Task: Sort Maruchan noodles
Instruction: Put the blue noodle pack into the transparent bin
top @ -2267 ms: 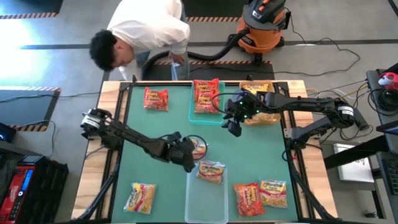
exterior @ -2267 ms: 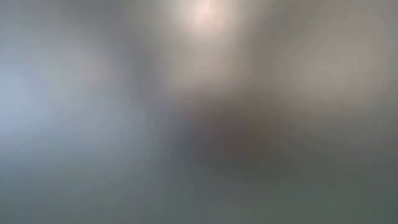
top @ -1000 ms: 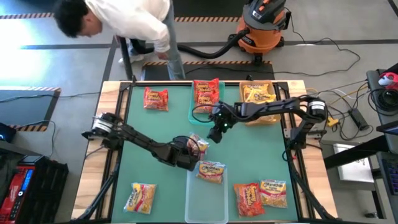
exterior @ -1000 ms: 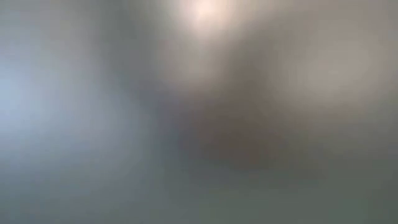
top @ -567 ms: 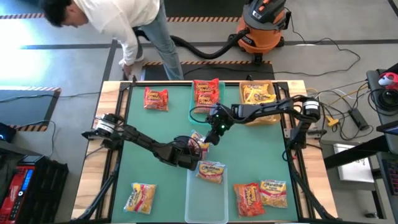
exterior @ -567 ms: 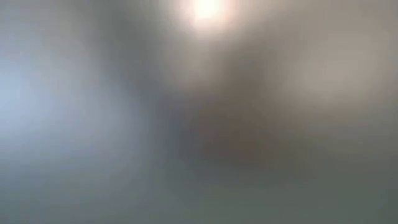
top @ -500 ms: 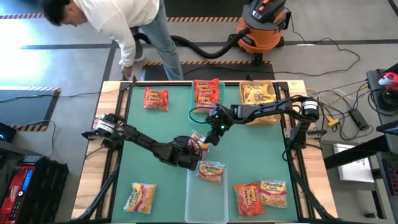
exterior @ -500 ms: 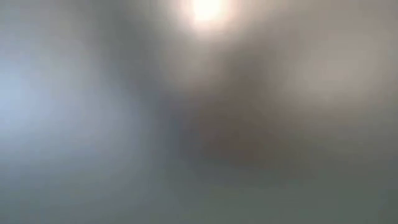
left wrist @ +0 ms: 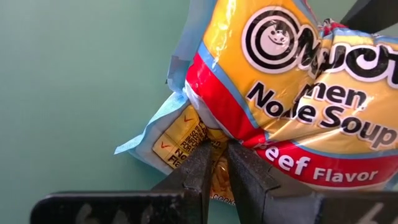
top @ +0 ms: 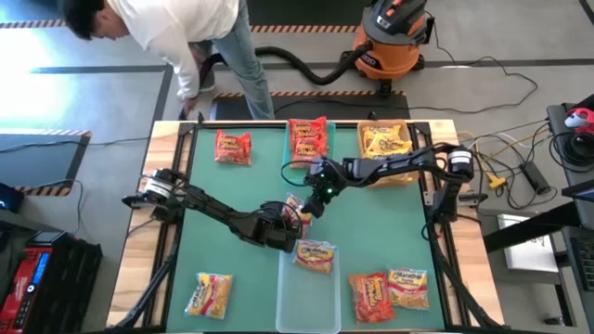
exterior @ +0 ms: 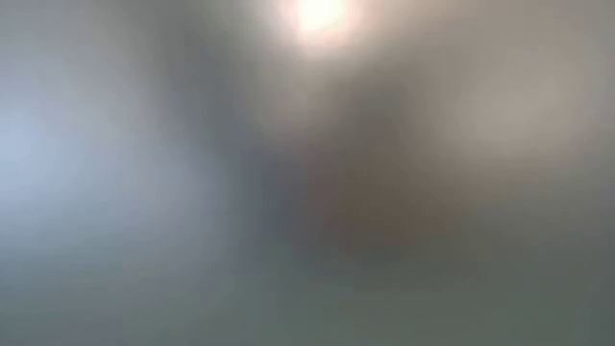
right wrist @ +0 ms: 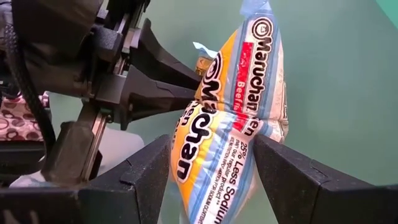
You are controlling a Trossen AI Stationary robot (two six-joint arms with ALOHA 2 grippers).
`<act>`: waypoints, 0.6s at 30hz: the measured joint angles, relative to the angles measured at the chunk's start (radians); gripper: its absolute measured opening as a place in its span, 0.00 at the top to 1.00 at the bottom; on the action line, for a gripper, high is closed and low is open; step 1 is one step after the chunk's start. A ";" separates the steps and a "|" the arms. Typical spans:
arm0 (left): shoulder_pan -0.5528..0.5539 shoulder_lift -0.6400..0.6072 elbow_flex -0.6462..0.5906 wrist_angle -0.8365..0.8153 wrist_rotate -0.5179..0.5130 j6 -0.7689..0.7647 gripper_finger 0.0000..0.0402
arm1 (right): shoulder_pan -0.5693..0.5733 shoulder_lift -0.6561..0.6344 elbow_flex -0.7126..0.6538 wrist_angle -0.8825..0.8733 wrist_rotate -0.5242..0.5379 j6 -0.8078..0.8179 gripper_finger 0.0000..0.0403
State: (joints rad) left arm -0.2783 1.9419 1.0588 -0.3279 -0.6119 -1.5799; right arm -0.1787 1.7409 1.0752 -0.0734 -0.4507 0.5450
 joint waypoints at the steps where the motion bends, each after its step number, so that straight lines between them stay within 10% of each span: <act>1: 0.001 0.000 0.000 0.000 0.000 0.000 0.91 | 0.005 0.005 0.000 0.007 0.007 0.004 0.46; 18: 0.003 0.000 -0.002 0.013 -0.005 0.001 0.91 | 0.036 0.046 0.000 0.055 0.050 0.017 0.46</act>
State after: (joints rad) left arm -0.2752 1.9419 1.0573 -0.3145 -0.6170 -1.5791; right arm -0.1426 1.7871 1.0752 -0.0185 -0.4005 0.5622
